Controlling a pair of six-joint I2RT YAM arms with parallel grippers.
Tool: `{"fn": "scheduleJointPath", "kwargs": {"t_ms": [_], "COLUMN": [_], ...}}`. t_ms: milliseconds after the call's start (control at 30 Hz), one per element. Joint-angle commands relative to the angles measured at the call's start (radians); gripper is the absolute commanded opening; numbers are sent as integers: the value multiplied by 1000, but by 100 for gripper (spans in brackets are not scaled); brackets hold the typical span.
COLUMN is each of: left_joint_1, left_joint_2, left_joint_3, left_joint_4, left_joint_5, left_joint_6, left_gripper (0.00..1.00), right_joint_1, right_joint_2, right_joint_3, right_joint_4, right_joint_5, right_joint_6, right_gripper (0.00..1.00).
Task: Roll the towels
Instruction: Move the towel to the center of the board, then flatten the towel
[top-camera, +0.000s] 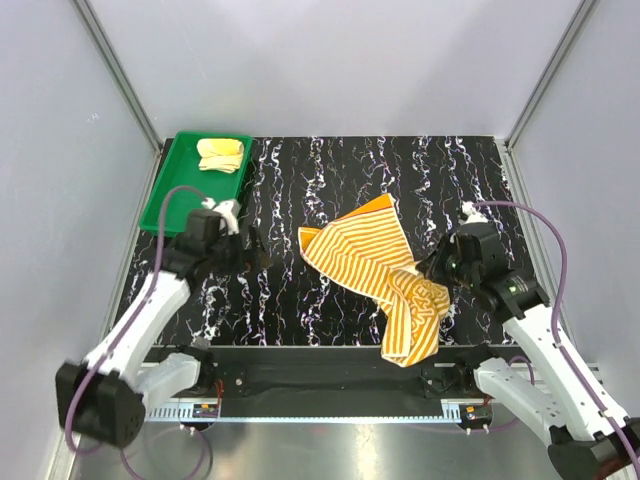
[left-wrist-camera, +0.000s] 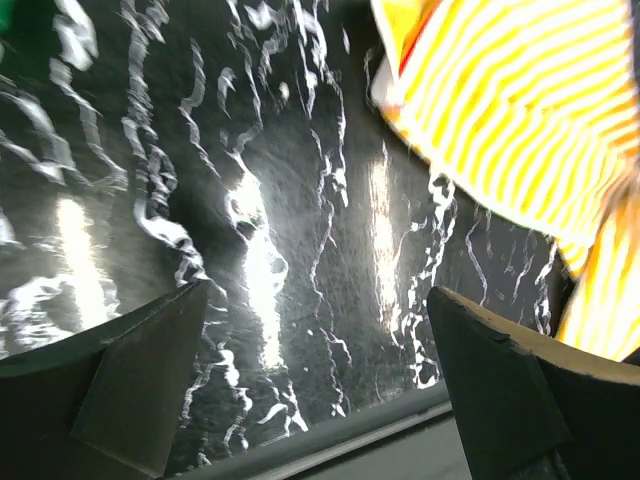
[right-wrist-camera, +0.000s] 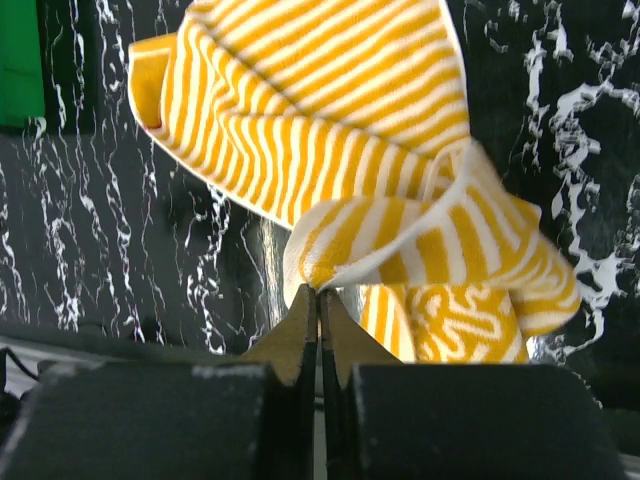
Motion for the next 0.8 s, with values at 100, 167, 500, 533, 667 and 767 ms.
{"fn": "scheduleJointPath", "kwargs": {"t_ms": [100, 167, 500, 533, 667, 767], "left_joint_1": [-175, -196, -201, -202, -204, -202], "left_joint_2": [253, 328, 708, 753, 862, 934], "left_joint_3": [133, 168, 395, 411, 510, 579], "left_joint_4": [92, 124, 194, 201, 198, 193], "left_joint_5": [-154, -170, -166, -158, -153, -133], "left_joint_6": [-60, -82, -116, -117, -128, -133], "left_gripper": [99, 99, 99, 99, 96, 88], "right_joint_1": [-2, -2, -1, -2, -2, 0], "right_joint_2": [-124, -118, -144, -145, -142, -142], "right_joint_3": [-18, -9, -50, -53, -61, -64], "right_joint_4": [31, 16, 20, 23, 28, 25], "right_joint_5": [-65, -70, -110, -122, -140, -144], "right_joint_6": [13, -7, -1, 1, 2, -1], "right_gripper": [0, 0, 0, 0, 0, 0]}}
